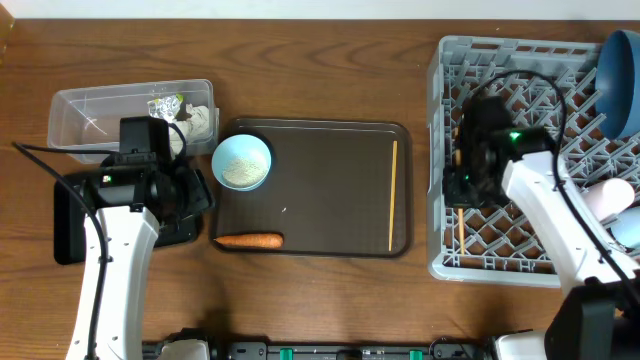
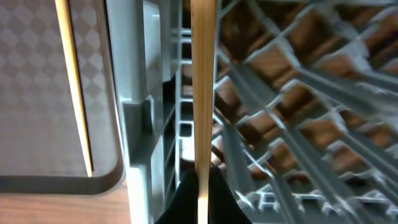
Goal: Sort waste into correct bins and load items into the dishwasher rack
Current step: 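Carry the chopstick right and drop it into the dish rack, then return the right gripper to the tray and grasp the second chopstick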
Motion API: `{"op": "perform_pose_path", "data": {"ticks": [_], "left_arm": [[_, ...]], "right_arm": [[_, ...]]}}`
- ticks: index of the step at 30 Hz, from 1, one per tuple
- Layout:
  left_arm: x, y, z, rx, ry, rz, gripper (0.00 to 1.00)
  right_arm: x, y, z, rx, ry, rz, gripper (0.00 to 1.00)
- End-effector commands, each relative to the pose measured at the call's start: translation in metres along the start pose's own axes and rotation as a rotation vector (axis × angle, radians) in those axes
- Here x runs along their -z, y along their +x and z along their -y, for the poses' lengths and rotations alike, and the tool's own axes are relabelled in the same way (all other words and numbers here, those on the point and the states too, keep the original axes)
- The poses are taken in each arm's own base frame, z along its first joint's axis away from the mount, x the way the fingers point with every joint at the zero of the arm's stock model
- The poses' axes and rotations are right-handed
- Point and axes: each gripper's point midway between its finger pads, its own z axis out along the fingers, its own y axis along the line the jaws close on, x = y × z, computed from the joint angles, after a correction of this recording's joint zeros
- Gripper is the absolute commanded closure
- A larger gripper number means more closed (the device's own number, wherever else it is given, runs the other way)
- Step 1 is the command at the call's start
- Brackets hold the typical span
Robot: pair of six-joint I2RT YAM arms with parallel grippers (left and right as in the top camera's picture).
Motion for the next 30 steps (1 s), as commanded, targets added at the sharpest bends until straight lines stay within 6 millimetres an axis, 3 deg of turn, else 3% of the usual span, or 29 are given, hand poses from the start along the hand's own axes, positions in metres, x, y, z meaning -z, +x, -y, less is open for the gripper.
{"op": "perform_pose_path", "data": {"ticks": [1, 4, 7, 14, 19, 23, 25, 27, 30], "left_arm": [[0.003, -0.002, -0.003, 0.010, -0.011, 0.017, 0.31], [0.003, -0.002, -0.004, 0.009, -0.013, 0.014, 0.31], [0.003, -0.001, -0.004, 0.009, -0.014, 0.011, 0.31], [0.003, -0.001, -0.004, 0.009, -0.014, 0.010, 0.31], [0.003, -0.001, -0.004, 0.009, -0.014, 0.011, 0.31], [0.003, -0.001, -0.004, 0.009, -0.014, 0.011, 0.31], [0.003, -0.001, -0.004, 0.009, -0.014, 0.011, 0.31], [0.003, -0.001, -0.004, 0.009, -0.014, 0.011, 0.31], [0.003, -0.001, -0.004, 0.009, -0.014, 0.011, 0.31]], "right_arm": [[-0.014, 0.003, -0.009, 0.006, -0.058, -0.005, 0.99], [-0.019, 0.001, -0.011, 0.007, -0.073, 0.012, 0.97], [-0.019, -0.001, -0.012, 0.008, -0.076, 0.020, 0.81], [-0.014, -0.004, -0.013, 0.008, -0.079, 0.033, 0.70], [0.034, -0.033, -0.020, 0.015, -0.106, 0.160, 0.65], [0.088, -0.067, -0.034, 0.041, -0.149, 0.338, 0.41], [0.104, -0.079, -0.046, 0.067, -0.170, 0.400, 0.39], [0.105, -0.081, -0.058, 0.096, -0.183, 0.418, 0.39], [0.089, -0.075, -0.079, 0.140, -0.188, 0.369, 0.42]]}}
